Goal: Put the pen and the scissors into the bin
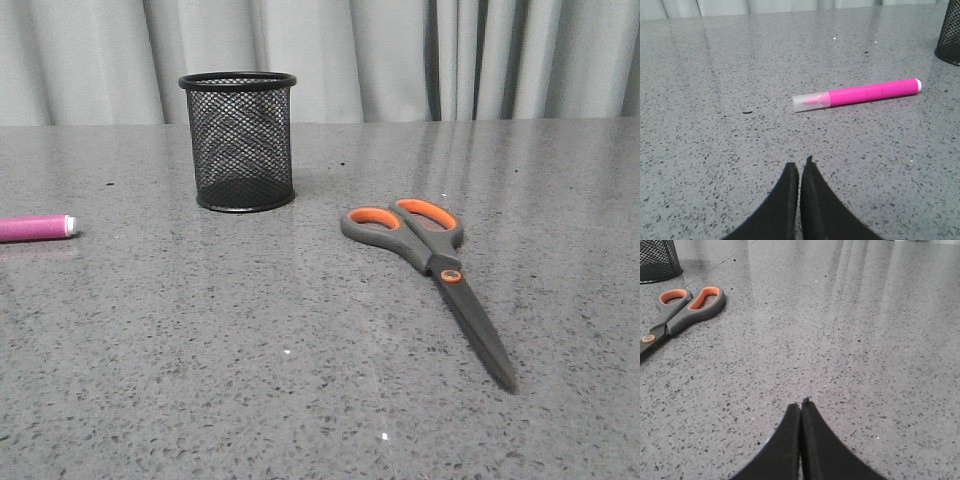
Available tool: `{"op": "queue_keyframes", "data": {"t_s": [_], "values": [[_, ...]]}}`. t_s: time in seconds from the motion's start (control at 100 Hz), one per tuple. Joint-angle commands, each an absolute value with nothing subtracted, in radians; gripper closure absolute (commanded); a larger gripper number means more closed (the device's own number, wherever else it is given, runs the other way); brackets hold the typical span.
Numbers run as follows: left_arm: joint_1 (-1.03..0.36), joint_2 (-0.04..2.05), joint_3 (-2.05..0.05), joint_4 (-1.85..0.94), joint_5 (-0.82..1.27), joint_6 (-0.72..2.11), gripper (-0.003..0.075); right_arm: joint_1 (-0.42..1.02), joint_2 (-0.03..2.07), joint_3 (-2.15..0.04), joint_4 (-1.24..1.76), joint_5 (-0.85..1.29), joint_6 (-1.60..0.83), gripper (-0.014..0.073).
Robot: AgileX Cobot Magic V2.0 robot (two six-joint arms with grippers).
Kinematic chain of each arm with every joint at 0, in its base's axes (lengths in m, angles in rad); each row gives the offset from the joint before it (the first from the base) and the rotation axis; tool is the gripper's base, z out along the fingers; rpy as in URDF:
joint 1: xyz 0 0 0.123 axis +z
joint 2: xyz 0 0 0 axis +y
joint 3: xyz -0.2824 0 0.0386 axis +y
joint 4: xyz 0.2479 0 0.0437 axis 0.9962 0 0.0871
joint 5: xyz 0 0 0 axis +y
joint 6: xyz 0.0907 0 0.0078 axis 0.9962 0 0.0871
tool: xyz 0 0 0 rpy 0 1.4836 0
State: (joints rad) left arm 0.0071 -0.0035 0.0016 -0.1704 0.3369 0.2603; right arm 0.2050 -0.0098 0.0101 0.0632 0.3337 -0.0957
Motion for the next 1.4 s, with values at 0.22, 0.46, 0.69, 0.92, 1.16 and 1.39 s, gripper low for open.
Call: {"op": "queue_keyframes", "data": {"t_s": [0.22, 0.46, 0.69, 0.92, 1.16, 1.39], "values": [[0.009, -0.035, 0.045, -0.183, 0.285, 0.252, 0.0739, 0.199, -0.029, 0.025, 0.068, 0.294, -0.100, 0.0662], [0.009, -0.035, 0.045, -0.183, 0.285, 0.252, 0.0739, 0.199, -0.029, 0.025, 0.068, 0.294, -0.100, 0.0662], [0.009, -0.035, 0.045, -0.183, 0.285, 0.252, 0.0739, 0.199, -0.029, 0.025, 0.068, 0.294, -0.100, 0.0662], [0.009, -0.035, 0.045, -0.183, 0.285, 0.252, 0.0739, 0.199, -0.029, 0.025, 0.068, 0.294, -0.100, 0.0662], [0.009, -0.035, 0.045, -0.183, 0.285, 0.252, 0.0739, 0.199, -0.029, 0.025, 0.068, 0.294, -0.100, 0.0662], [0.009, -0.035, 0.045, -0.183, 0.285, 0.252, 0.0739, 0.199, -0.029, 0.025, 0.016, 0.182, -0.100, 0.0662]]}}
